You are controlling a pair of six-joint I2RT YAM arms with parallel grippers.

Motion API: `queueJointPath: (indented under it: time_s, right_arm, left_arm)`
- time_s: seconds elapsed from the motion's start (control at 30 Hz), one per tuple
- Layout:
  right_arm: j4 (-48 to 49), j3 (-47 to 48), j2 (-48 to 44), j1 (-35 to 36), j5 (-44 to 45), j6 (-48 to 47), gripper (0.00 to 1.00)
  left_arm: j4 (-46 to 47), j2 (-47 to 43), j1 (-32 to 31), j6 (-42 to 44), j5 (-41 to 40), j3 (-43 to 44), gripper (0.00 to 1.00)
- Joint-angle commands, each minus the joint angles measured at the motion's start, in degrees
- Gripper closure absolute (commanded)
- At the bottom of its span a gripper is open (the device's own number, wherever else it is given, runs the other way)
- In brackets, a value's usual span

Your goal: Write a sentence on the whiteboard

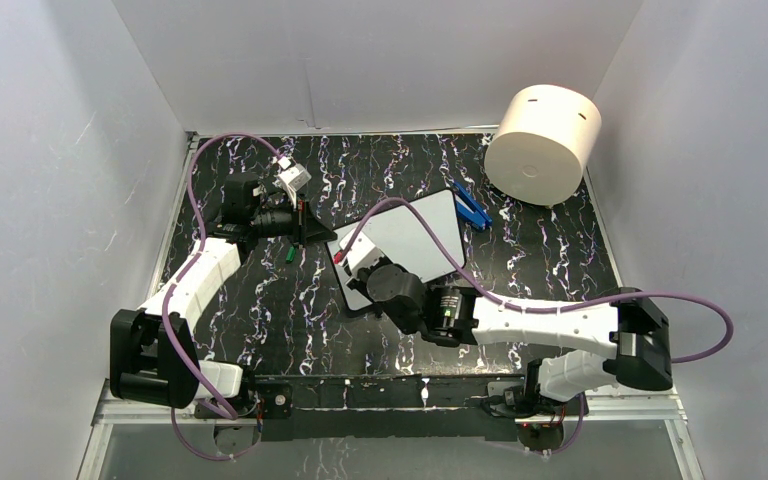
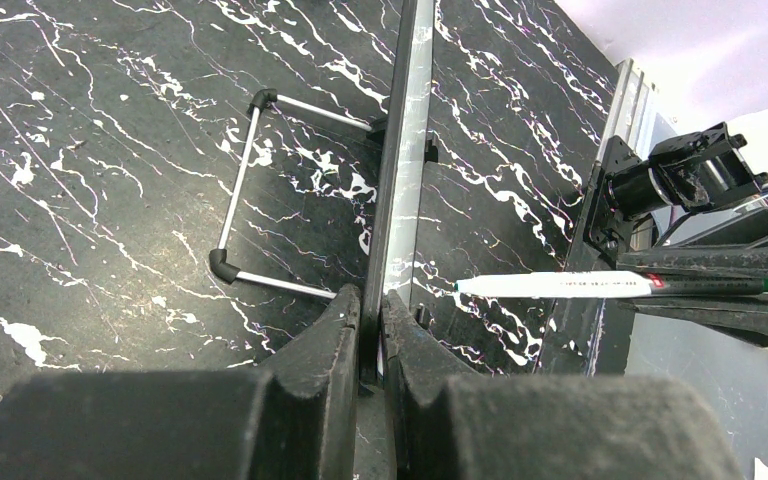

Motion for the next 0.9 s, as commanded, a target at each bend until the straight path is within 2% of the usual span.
queueJointPath:
  time_s: [0.0, 0.87]
  right_arm:
    - [1.98, 4.30, 1.02, 0.56, 2.88, 0.05, 1.00]
    - [0.84, 7.40, 5.91, 0.61, 5.27, 0.52, 1.00]
  left_arm:
    - [-2.30, 0.64, -0.37, 1.38, -2.78, 1.34, 1.00]
    - [-2.67, 0.86, -0.90, 1.38, -3.33, 1.45, 1.00]
